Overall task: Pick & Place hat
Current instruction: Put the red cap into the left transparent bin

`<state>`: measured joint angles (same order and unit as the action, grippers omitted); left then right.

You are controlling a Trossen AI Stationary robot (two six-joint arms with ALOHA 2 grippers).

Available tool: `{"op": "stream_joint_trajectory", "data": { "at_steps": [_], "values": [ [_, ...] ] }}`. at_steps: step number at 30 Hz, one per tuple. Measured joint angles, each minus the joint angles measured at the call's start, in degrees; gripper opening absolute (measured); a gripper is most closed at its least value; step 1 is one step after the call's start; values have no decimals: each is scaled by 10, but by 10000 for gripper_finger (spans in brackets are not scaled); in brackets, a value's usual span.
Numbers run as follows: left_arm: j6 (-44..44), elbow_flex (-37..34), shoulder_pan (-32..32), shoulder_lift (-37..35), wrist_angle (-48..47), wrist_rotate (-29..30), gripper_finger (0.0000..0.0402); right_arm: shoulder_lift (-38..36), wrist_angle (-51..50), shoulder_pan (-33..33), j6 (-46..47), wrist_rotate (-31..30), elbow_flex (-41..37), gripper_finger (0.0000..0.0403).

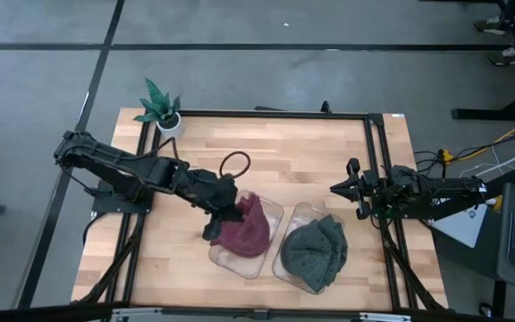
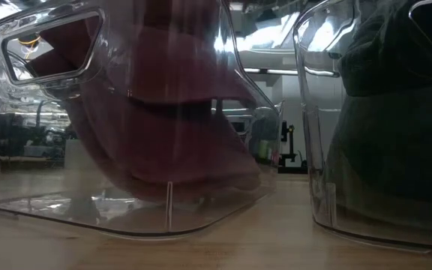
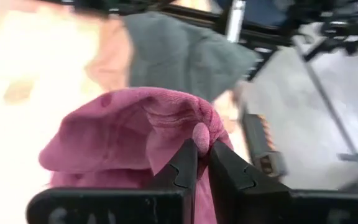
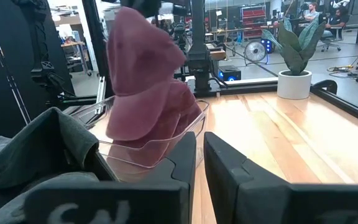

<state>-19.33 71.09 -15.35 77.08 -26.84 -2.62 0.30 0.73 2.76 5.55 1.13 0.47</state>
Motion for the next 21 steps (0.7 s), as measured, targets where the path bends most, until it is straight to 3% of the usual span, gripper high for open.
{"op": "stream_joint_trajectory", "data": {
  "at_steps": [5, 13, 21],
  "values": [
    [0, 0, 6, 6, -19, 27, 18, 0, 0, 0, 0, 0, 0, 34],
    [0, 0, -1, 67, -28, -20, 18, 0, 0, 0, 0, 0, 0, 34],
    [0, -1, 9, 109, -66, -22, 18, 0, 0, 0, 0, 0, 0, 34]
  ]
}}
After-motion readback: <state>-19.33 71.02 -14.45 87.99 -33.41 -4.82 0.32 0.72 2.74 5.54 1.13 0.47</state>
